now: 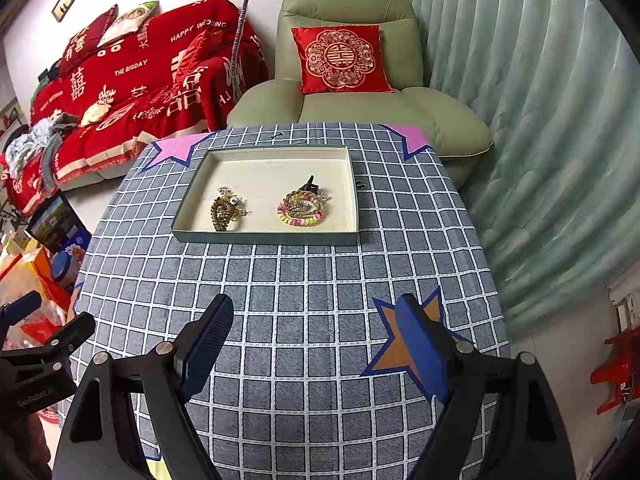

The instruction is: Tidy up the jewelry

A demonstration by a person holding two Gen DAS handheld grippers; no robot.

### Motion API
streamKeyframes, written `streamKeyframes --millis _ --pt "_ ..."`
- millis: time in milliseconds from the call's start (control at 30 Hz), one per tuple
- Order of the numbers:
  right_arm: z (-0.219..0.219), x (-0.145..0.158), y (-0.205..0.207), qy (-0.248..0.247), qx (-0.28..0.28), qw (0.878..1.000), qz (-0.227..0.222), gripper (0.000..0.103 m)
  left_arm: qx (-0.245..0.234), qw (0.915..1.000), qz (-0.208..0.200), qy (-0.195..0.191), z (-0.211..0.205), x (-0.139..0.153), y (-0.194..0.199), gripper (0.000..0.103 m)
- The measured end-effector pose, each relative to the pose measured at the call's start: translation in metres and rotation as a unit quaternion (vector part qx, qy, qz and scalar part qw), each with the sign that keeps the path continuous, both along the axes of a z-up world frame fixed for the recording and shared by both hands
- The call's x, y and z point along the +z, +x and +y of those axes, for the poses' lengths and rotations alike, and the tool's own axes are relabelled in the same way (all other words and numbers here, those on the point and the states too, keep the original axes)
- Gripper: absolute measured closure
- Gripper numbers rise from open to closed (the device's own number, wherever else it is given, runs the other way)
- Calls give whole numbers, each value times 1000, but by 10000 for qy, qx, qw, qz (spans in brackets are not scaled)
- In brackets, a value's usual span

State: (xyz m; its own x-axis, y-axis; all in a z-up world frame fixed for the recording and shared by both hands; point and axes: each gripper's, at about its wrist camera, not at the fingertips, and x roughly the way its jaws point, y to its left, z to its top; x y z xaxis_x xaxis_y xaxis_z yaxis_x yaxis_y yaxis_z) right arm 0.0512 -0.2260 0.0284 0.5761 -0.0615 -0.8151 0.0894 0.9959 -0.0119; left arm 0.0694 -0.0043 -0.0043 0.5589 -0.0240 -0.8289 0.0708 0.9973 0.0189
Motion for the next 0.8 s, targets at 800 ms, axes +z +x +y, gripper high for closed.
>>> streamKeyframes --millis 800 --pt "-3 -5 -3 24 56 9999 99 18 -48 9999 72 -138 -5 -1 1 0"
